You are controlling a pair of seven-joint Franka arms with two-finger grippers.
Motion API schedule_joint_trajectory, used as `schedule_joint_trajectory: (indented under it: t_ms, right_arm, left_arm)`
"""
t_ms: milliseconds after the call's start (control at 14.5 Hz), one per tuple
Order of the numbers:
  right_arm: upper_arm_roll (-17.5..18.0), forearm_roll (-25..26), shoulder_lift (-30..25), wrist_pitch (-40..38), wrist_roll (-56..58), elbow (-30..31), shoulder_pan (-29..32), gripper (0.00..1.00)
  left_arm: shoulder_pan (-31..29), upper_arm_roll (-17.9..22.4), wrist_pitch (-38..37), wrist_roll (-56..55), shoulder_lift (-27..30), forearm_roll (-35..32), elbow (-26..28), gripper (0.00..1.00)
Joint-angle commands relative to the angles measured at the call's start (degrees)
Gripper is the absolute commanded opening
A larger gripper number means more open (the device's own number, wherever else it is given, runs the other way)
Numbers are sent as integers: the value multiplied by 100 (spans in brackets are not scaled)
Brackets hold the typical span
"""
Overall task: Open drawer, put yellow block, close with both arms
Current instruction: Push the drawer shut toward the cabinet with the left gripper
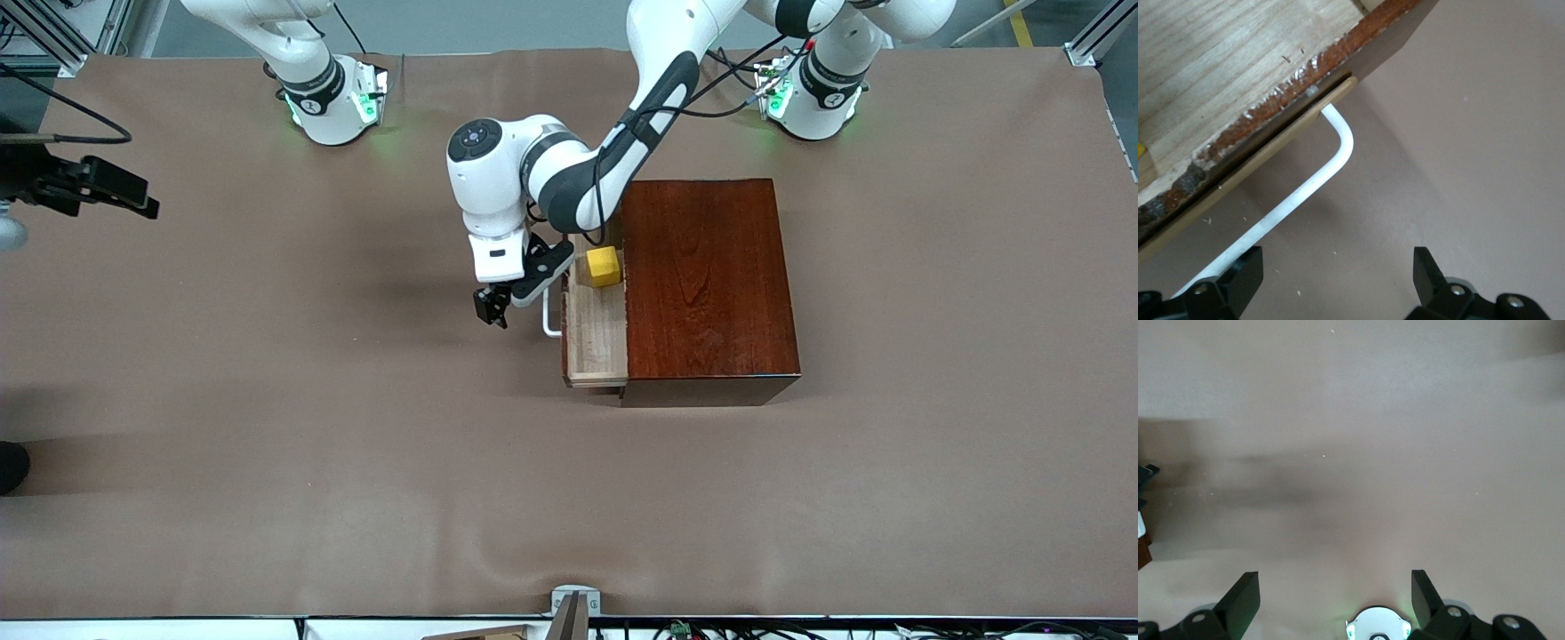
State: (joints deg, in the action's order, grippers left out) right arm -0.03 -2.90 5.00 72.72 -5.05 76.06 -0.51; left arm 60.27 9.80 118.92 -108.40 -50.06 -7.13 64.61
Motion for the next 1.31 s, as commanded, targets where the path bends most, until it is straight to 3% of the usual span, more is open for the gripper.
schedule_joint_trajectory:
  t_ms: [0,344,689,1240]
  right_arm:
    - [99,105,-262,163,127,286,296,100]
    - [108,61,-517,373,654,611,508,100]
    - [161,35,-553,436,602,629,192,100]
    - [170,105,-544,427,602,567,113,100]
  left_arm:
    - [-86,49,-589,-94,67,-148,34,100]
    - [-174,66,-1054,-94,75,-244,86,100]
    - [-183,84,-1635,-111,110,-367,104,100]
    - [-227,93,-1829,-155,111,-403,113,100]
